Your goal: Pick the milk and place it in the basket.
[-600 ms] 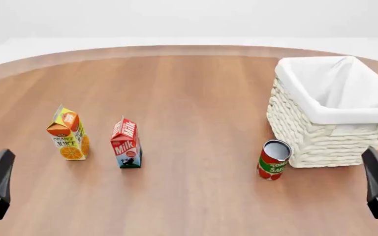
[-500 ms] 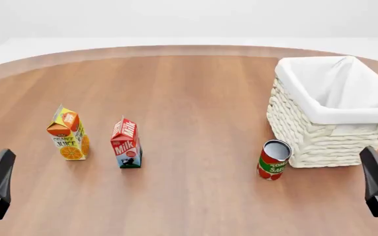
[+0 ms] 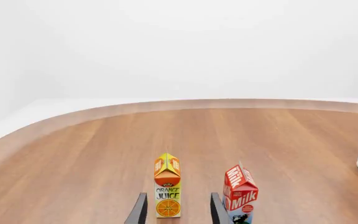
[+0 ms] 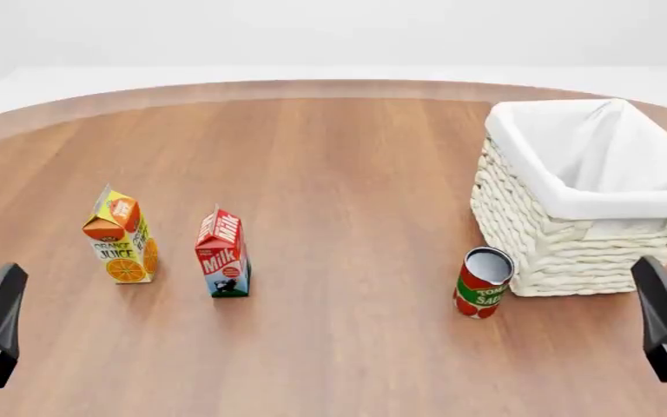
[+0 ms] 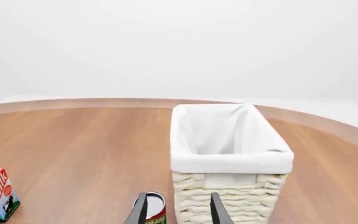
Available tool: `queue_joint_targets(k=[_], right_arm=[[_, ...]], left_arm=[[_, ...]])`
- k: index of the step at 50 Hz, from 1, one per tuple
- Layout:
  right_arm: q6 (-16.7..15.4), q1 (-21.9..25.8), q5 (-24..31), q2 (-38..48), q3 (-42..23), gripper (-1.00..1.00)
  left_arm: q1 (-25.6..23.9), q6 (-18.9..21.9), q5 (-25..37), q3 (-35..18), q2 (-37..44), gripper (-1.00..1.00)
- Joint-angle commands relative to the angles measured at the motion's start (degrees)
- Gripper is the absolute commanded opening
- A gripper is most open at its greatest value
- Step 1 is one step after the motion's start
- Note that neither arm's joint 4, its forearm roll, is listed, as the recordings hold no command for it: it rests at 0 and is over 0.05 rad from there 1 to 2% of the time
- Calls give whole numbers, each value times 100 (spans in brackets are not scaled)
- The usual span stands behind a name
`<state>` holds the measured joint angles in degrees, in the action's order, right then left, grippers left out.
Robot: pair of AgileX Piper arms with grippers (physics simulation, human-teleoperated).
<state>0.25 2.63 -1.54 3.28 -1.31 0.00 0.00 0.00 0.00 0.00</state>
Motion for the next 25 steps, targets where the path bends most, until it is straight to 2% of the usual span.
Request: queue_joint_targets(k=[1, 9, 13, 16, 20, 25], right_arm=[[6, 59, 216, -238, -12, 100], [10, 120, -117, 14, 67, 100], [30, 184, -119, 9, 53, 100], [9, 263, -378, 315, 35, 100], [-28, 304, -272, 313, -291, 100], [145, 359, -96, 282, -591, 100]], left_arm=[[0, 0, 0, 0, 0, 100], [0, 0, 0, 0, 0, 100], [0, 0, 0, 0, 0, 100], [0, 0, 0, 0, 0, 100], [0, 0, 0, 0, 0, 100], [0, 0, 0, 0, 0, 100]])
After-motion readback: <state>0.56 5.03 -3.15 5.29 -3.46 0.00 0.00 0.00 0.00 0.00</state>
